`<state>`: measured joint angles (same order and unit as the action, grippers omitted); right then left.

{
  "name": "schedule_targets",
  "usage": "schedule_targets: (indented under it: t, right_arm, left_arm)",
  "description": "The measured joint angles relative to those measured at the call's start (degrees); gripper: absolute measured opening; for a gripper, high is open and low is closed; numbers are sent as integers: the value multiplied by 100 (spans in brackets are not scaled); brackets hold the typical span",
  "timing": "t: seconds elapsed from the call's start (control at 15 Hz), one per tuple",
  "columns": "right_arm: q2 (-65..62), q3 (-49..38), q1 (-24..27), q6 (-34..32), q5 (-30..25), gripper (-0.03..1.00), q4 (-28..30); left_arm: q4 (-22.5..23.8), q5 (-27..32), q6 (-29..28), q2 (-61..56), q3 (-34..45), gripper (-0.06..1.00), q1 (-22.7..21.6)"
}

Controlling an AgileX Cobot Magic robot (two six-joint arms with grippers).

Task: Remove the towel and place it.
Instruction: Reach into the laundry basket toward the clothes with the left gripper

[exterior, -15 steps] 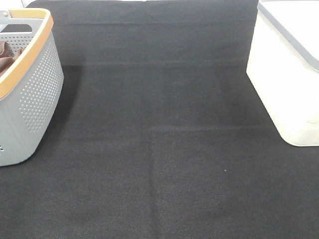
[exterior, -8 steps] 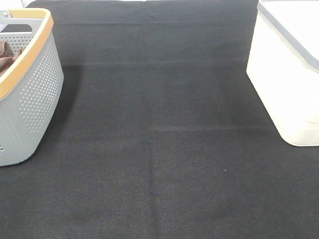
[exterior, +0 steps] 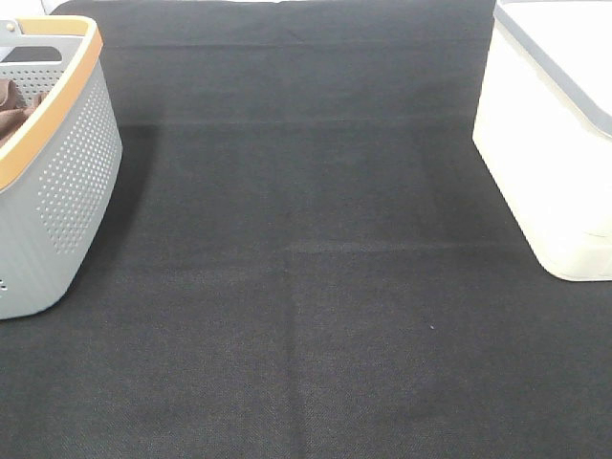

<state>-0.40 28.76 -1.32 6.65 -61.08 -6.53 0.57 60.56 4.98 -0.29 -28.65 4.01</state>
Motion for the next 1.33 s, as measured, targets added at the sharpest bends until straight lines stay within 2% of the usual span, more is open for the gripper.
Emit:
schedule_targets:
  t: [1.33]
  right_arm:
    - [0,0,0,0,0,67,0]
  left_arm:
    - [0,0,0,0,0,76,0]
